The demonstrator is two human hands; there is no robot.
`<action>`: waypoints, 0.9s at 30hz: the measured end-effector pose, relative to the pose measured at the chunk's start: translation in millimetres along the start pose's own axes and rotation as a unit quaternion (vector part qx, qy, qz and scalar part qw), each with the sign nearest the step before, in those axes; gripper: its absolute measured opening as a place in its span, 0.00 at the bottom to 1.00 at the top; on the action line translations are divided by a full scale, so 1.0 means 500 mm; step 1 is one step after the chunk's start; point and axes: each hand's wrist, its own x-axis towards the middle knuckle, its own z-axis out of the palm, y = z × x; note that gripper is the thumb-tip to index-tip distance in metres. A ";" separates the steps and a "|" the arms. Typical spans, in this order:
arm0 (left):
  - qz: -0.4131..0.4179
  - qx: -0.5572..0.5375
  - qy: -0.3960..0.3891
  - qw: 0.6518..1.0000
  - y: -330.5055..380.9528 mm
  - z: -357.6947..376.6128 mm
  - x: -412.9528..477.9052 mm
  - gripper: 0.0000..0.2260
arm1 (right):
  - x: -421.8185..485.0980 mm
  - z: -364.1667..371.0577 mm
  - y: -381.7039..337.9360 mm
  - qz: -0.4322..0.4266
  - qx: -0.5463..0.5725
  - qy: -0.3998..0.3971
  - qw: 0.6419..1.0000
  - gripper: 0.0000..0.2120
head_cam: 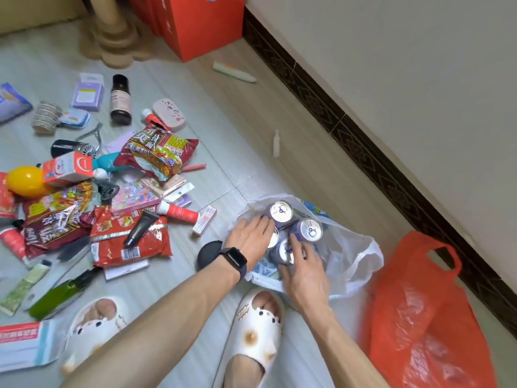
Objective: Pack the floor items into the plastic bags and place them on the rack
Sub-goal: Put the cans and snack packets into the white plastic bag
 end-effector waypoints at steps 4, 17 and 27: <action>0.070 0.113 -0.044 0.990 -0.019 -0.024 -0.027 0.30 | -0.026 -0.004 -0.005 0.002 -0.047 -0.002 0.999 0.30; -0.045 0.101 -0.003 0.994 -0.396 -0.325 -0.252 0.23 | -0.027 -0.251 -0.306 -0.317 0.034 0.107 0.942 0.20; -0.430 -0.117 -0.045 0.894 -0.697 -0.091 -0.518 0.31 | 0.034 -0.148 -0.633 -0.483 -0.139 -0.052 0.863 0.26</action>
